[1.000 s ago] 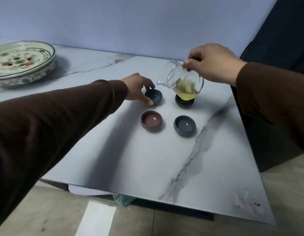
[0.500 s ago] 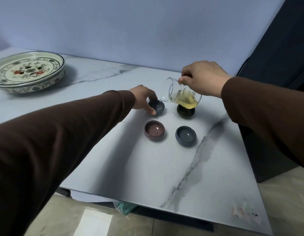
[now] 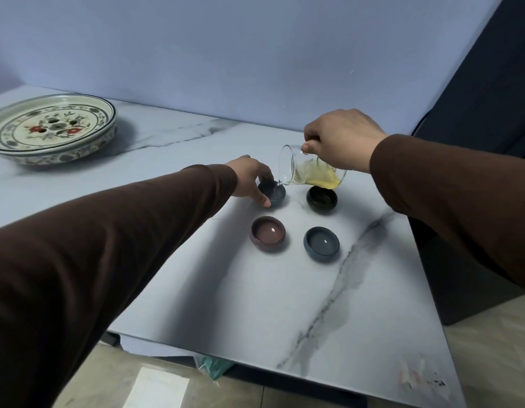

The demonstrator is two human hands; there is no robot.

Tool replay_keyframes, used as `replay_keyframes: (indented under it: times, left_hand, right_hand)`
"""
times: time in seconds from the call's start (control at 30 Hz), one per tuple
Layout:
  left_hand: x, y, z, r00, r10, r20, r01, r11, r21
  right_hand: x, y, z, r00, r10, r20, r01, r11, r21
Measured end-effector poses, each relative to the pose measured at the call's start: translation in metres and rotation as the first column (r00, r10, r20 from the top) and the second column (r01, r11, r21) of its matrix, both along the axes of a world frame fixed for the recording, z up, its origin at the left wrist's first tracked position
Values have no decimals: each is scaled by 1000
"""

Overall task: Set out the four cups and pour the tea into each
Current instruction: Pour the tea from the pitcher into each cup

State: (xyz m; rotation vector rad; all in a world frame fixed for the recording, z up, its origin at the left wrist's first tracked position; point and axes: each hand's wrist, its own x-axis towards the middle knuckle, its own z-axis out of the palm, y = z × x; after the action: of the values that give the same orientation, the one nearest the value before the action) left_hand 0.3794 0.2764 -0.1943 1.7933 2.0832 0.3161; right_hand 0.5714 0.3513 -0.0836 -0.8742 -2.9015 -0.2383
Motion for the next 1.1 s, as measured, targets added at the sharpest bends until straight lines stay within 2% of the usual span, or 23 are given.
replay_keyframes:
  times: [0.9,1.1]
  left_hand:
    - [1,-2,1,1000,-7,15,7,1000,-8]
    - [1,-4,0,999,19,28,-18,1000,-7]
  right_hand:
    - [-7,-6,11,1000,14,20,-16,997,77]
    - [1,-2,7,999,-25,-23,25,1000,-7]
